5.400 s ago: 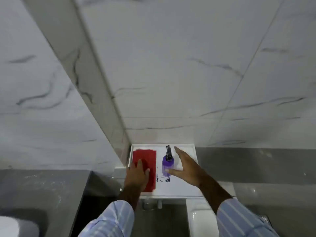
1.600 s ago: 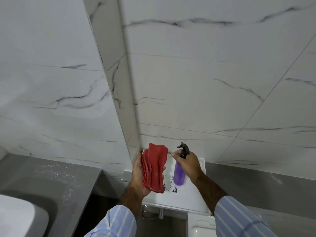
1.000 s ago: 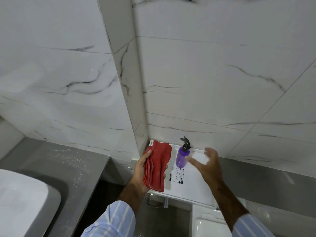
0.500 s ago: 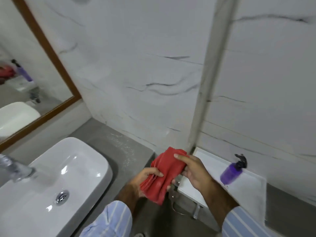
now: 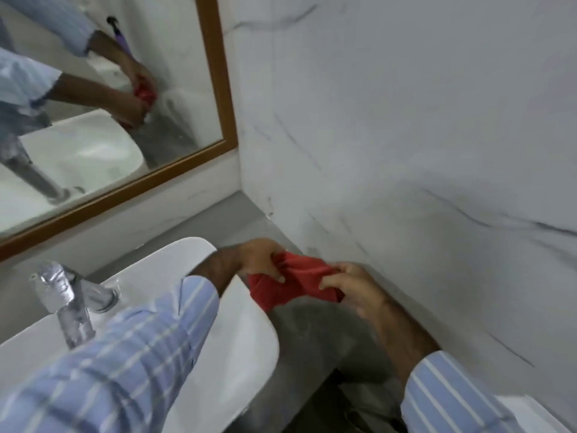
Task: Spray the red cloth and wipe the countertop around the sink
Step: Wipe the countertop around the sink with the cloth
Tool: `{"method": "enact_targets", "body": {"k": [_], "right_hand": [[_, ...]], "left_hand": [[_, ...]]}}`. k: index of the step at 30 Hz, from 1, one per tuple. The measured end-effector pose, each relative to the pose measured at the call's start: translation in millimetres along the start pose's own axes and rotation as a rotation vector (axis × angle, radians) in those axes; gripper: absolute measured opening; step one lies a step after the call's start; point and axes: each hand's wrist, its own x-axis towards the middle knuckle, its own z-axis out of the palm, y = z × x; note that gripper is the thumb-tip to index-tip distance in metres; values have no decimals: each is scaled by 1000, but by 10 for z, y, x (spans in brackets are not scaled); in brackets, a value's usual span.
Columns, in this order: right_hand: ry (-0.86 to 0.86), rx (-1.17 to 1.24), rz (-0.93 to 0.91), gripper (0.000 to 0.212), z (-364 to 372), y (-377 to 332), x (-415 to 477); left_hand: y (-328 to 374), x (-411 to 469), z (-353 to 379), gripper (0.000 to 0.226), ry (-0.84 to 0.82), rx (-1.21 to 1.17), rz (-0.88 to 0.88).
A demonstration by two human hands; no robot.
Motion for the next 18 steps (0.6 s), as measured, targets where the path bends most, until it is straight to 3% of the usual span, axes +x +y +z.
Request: {"method": "enact_targets", "body": {"k": [3, 6, 9, 12, 16, 18], "right_hand": [[51, -202, -97, 40, 204, -266, 500], [103, -524, -241, 49, 421, -476, 843], [226, -830, -543, 36, 698, -425, 1136], [313, -1181, -826, 34, 843, -147, 1423], [211, -1464, -869, 43, 802, 281, 1607], [113, -1514, -864, 63, 739, 522, 1588]], "left_hand": [[-213, 356, -314, 41, 102, 212, 3], [-456, 641, -535, 25, 220, 256, -7], [-672, 859, -546, 15, 381, 347, 32], [-811, 1017, -416, 23, 466, 551, 64], [-905, 1167, -77, 39, 120, 727, 37], [-967, 1148, 14, 39, -80, 758, 45]]}}
